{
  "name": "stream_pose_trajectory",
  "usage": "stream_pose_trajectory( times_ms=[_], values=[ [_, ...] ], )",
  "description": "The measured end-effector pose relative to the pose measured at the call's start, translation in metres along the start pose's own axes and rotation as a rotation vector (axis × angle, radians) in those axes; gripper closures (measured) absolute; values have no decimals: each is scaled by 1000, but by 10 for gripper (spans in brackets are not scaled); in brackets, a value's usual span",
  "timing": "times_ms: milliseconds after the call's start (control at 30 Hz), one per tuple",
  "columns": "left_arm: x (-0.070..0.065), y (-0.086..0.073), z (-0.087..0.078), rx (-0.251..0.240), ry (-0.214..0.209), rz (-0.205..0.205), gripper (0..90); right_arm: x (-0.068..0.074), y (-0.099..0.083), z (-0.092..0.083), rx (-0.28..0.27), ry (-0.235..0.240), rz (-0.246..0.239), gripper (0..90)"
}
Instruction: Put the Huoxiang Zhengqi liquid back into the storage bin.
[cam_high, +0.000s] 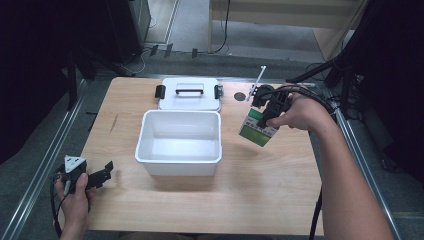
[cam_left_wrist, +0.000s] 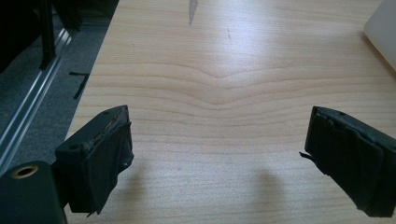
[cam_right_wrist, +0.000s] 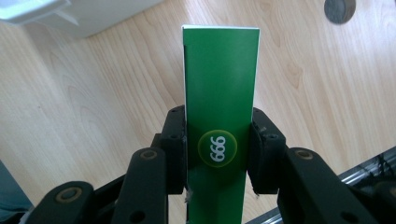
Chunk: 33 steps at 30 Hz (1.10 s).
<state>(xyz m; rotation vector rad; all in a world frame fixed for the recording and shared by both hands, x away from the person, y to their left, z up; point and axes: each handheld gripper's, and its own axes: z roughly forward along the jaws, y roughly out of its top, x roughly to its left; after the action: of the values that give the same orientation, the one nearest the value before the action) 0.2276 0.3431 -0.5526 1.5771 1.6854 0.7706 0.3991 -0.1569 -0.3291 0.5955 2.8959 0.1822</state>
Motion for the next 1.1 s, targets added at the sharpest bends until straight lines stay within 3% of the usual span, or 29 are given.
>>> stream_pose_trajectory(
  times_ms=[233,467,1100],
  values=[
    [0,0,0,1,1,1,84,5,6,-17,-34,5,-65,652],
    [0,0,0,5,-1,4,83,11,15,-35,-26,1,-135,652],
    [-1,0,0,7,1,6,83,25,43,-74,-59,-3,-202,652]
  ],
)
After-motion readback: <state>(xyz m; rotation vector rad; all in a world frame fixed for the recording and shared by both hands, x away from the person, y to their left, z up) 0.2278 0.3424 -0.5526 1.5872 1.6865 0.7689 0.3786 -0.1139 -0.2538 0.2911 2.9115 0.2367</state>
